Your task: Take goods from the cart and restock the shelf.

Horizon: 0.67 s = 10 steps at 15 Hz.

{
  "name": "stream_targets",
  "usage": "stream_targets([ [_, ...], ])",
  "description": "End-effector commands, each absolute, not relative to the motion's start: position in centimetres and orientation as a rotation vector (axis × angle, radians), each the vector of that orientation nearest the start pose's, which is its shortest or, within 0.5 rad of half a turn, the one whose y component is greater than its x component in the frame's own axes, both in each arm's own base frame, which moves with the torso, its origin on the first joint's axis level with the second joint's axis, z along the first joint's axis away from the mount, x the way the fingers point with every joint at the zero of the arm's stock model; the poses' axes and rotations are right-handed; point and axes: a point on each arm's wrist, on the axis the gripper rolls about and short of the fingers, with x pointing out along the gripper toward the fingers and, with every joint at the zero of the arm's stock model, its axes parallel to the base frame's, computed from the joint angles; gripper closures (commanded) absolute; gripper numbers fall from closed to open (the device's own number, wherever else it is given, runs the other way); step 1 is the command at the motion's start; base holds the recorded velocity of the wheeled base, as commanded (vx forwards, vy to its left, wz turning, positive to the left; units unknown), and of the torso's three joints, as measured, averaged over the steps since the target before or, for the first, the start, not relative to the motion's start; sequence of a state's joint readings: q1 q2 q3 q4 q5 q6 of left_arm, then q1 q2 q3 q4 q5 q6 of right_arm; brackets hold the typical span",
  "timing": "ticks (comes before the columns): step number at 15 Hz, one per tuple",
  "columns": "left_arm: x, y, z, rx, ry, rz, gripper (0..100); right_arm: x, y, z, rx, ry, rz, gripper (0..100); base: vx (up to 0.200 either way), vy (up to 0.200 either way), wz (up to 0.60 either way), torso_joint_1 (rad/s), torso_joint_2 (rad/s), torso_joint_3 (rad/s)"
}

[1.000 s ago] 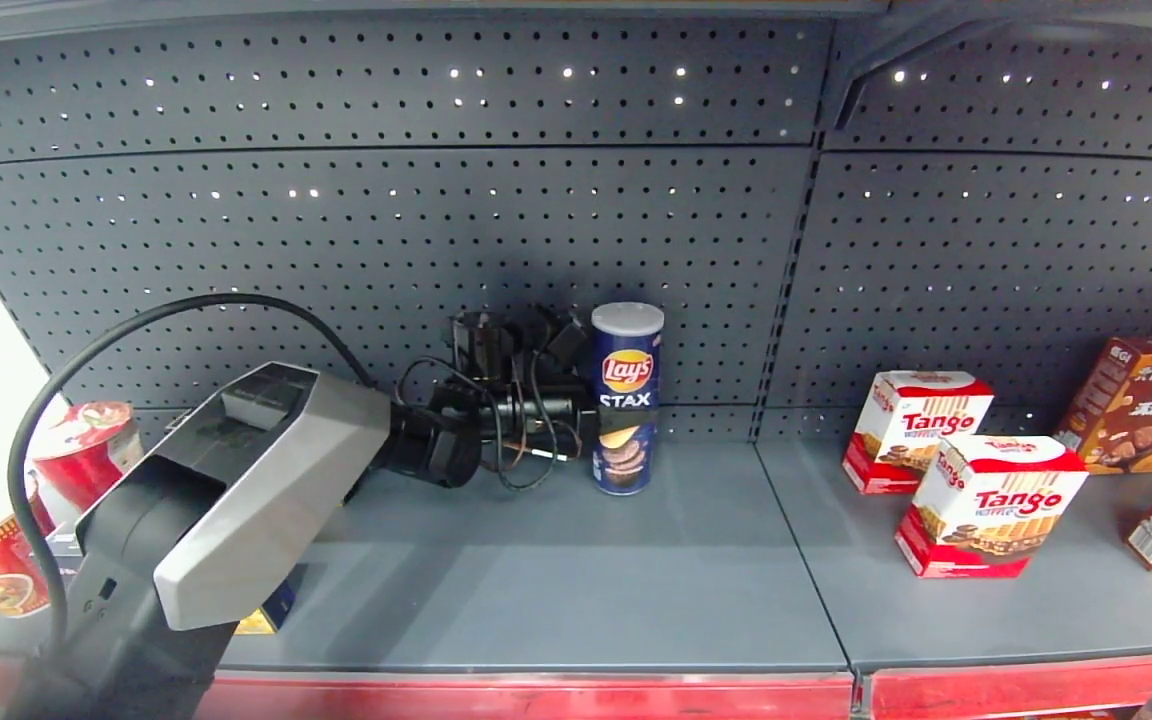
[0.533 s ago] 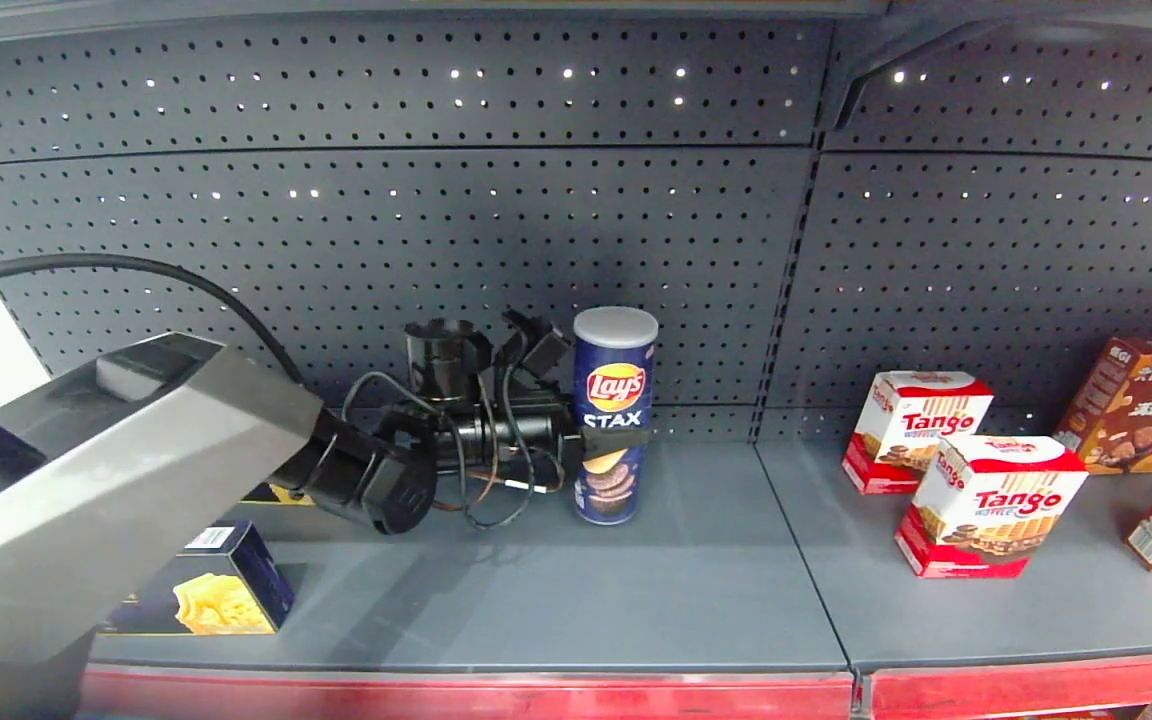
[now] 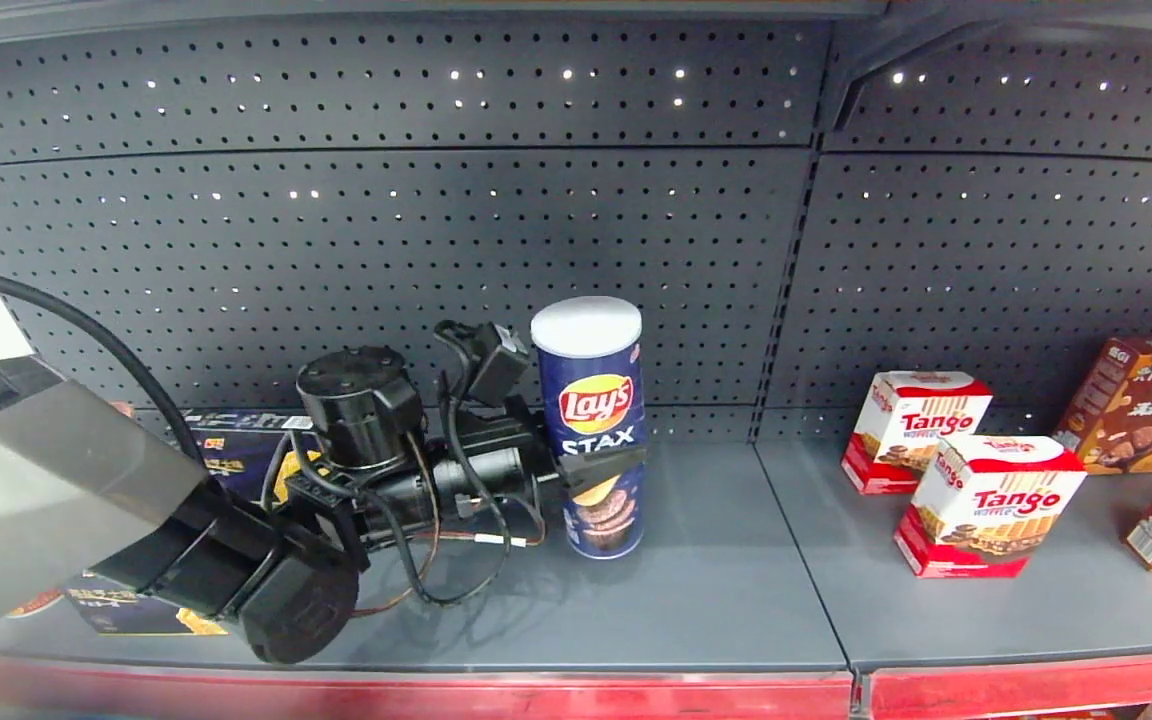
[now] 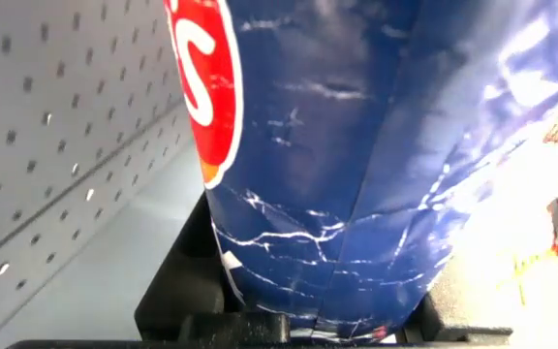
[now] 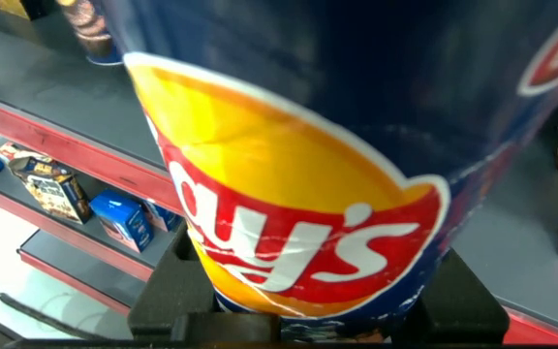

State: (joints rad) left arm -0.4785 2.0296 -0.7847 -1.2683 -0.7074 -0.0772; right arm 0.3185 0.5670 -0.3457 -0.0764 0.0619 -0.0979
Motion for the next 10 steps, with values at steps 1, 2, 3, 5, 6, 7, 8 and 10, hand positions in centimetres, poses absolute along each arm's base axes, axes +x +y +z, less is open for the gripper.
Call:
stream_targets([
  [1, 29.7, -17.9, 13.0, -0.072, 0.026, -1.2, 100, 3.4, 1.3, 18.1, -0.116, 0.13, 0.387, 100, 0.0, 0.0, 0.0, 0.0, 0.0, 0.0],
  [2, 29.1, -17.8, 12.3, -0.073, 0.043, -1.207, 100, 3.4, 1.2, 18.1, -0.116, 0.128, 0.385, 100, 0.0, 0.0, 0.0, 0.0, 0.0, 0.0],
  [3, 28.5, -17.6, 11.7, -0.074, 0.056, -1.209, 100, 3.4, 1.2, 18.1, -0.116, 0.128, 0.384, 100, 0.0, 0.0, 0.0, 0.0, 0.0, 0.0],
  [5, 27.9, -17.2, 11.1, -0.075, 0.059, -1.214, 100, 3.4, 1.2, 18.0, -0.116, 0.133, 0.384, 100, 0.0, 0.0, 0.0, 0.0, 0.0, 0.0],
  [6, 27.7, -17.1, 10.9, -0.075, 0.063, -1.215, 100, 3.4, 1.2, 18.0, -0.116, 0.134, 0.385, 100, 0.0, 0.0, 0.0, 0.0, 0.0, 0.0],
  [7, 27.7, -17.0, 10.7, -0.074, 0.067, -1.217, 100, 3.4, 1.3, 17.8, -0.117, 0.141, 0.386, 100, 0.0, 0.0, 0.0, 0.0, 0.0, 0.0],
  [8, 27.7, -16.9, 10.4, -0.074, 0.076, -1.233, 100, 3.4, 1.3, 17.7, -0.118, 0.145, 0.386, 100, 0.0, 0.0, 0.0, 0.0, 0.0, 0.0],
  [10, 27.8, -16.8, 9.9, -0.076, 0.095, -1.263, 100, 3.4, 1.3, 17.6, -0.118, 0.148, 0.386, 100, 0.0, 0.0, 0.0, 0.0, 0.0, 0.0],
])
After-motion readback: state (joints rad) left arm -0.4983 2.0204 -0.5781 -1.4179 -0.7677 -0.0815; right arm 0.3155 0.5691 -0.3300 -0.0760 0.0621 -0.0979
